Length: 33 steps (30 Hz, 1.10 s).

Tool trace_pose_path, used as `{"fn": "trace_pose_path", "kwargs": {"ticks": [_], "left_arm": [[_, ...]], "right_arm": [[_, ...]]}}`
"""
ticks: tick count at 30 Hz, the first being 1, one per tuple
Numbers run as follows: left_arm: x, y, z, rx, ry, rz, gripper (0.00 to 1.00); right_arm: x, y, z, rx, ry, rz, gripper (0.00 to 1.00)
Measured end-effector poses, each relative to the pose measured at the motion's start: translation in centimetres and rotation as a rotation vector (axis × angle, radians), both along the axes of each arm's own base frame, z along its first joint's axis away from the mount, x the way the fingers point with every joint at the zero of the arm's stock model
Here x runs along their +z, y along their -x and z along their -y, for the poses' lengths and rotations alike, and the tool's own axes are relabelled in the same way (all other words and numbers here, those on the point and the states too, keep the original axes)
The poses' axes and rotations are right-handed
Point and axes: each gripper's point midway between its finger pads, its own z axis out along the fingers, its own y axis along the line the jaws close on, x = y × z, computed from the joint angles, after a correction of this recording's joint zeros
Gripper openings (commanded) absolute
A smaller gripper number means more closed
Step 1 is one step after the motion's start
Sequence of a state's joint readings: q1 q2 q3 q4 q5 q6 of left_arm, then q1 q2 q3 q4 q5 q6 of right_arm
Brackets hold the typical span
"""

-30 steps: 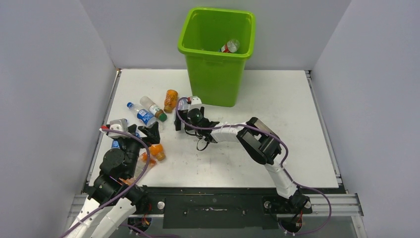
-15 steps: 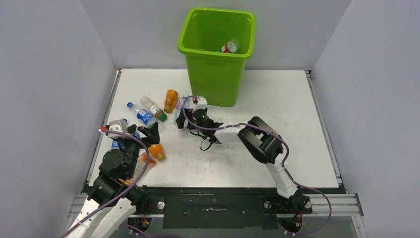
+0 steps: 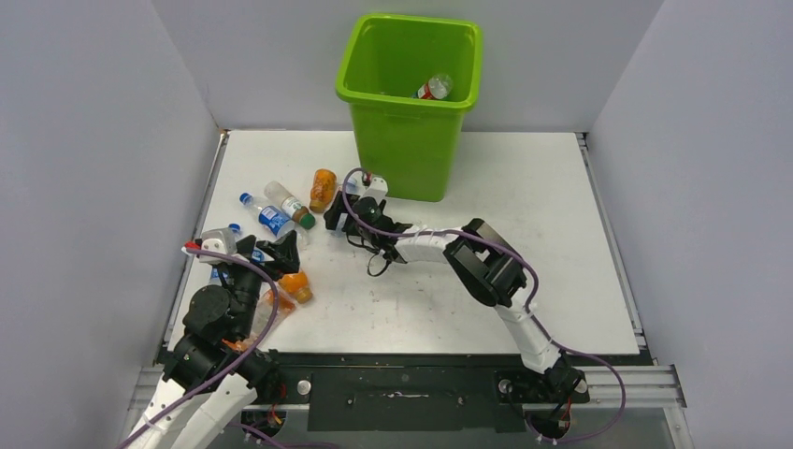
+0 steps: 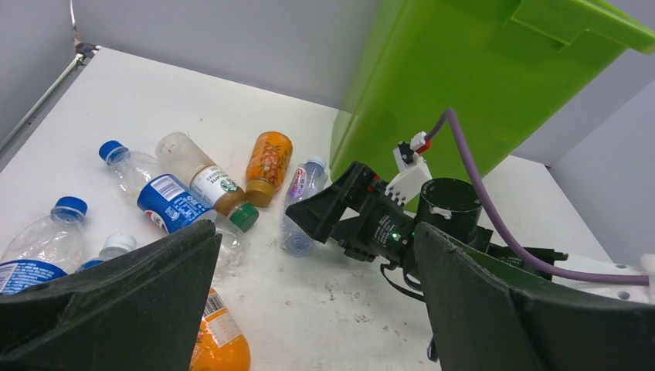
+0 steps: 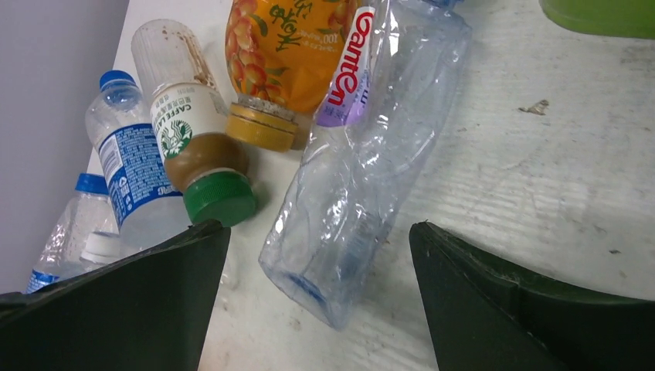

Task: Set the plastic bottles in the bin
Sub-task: Move the plastic bottle to the center of the board.

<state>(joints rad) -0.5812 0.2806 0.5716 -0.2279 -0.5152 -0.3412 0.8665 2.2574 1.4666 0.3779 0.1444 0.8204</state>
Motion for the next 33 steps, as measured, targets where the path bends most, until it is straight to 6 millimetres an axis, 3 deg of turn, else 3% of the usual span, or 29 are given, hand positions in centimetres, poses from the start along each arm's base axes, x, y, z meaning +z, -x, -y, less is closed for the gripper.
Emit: {"fn": "trace_pose_path", "kwargs": {"ticks": [7,13,19,23,26,30,33], "left_arm": [[0.0,0.0,0.0,0.000,0.000,-0.001,0.96],[0.0,0.0,0.0,0.000,-0.001,-0.002,0.96],[0.0,0.0,0.0,-0.001,-0.001,-0.002,0.96],[0.0,0.0,0.0,-0.001,-0.001,-0.002,0.96],[0.0,0.0,0.0,-0.001,-0.001,-0.002,0.96],[0.0,0.0,0.0,-0.001,-0.001,-0.002,0.96],[0.0,0.0,0.0,-0.002,0.000,-0.001,0.96]], "right_arm": [[-0.8,-2.0,-2.3,-0.038,-0.002,-0.030,0.96],[-1.4,-2.3,-1.5,-0.074,0.036,-0.043,0.55],[-2.7,-2.0,-0.1,-0.096,0.066,-0.038,0.34],[-2.9,-0.8,1.8,-0.098,0.084,-0.043,0.29],[-3.0,1.2,4.3,-0.092,0.127,-0.049,0.28],[-3.0,5.3,9.1,-0.071,0.228,-0.056,0.31],[-3.1,9.5,13.3,-0.049,0.318,-0.065,0.35]]}}
